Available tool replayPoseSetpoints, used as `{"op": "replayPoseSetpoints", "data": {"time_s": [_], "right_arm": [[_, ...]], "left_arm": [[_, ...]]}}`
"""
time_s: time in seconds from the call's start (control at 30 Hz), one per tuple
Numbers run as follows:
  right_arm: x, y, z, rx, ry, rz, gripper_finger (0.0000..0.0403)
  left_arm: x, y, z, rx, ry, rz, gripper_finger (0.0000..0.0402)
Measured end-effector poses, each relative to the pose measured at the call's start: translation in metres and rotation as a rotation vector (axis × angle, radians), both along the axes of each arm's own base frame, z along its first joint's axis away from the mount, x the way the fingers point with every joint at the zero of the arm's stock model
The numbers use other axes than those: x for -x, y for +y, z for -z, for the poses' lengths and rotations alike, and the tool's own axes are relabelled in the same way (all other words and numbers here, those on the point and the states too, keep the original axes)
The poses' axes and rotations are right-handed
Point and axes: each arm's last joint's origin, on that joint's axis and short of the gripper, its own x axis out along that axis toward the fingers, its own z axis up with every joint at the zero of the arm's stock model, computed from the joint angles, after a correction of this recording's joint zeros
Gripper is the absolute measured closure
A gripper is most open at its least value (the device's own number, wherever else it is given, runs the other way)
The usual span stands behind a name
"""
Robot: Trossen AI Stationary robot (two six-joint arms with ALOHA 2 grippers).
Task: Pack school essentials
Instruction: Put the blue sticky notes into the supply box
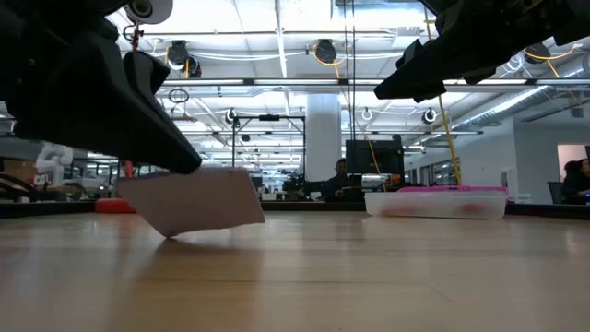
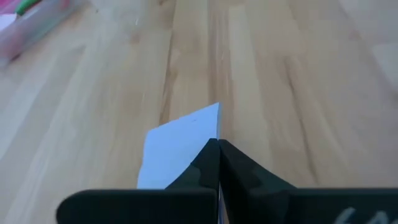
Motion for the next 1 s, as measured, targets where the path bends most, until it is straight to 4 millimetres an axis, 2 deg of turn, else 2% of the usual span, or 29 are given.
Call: {"op": "replayPoseSetpoints", "data": {"time_s": [0.2, 0.37, 0.5, 0.67, 0.83, 1.0], "right_arm": [[-0.001, 0.001, 0.002, 0.024, -0.006, -0.015, 0.0236], [-0.011, 0.018, 0.02, 0.16, -0.065, -0.058, 0.0233], [-0.027, 0.029, 0.043, 0.263, -0.079, -0.117, 0.0217], [-0.056, 0.042, 0.064, 0.372, -0.045, -0.161, 0.0193], [-0.084, 0.055, 0.07, 0.452, -0.056, -0.185, 0.0198], [-0.099, 0.061, 0.073, 0.503, -0.056, -0.207, 0.022]], "left_arm": [[-0.001, 0.001, -0.002, -0.002, -0.009, -0.008, 0.04], [-0.004, 0.006, -0.002, 0.0, -0.01, -0.028, 0.04], [-0.006, 0.008, -0.003, 0.005, -0.011, -0.035, 0.0401], [-0.007, 0.009, -0.002, 0.015, -0.007, -0.042, 0.0401], [-0.007, 0.009, -0.003, 0.019, -0.009, -0.044, 0.0401], [-0.007, 0.009, -0.003, 0.021, -0.01, -0.043, 0.0401]]}}
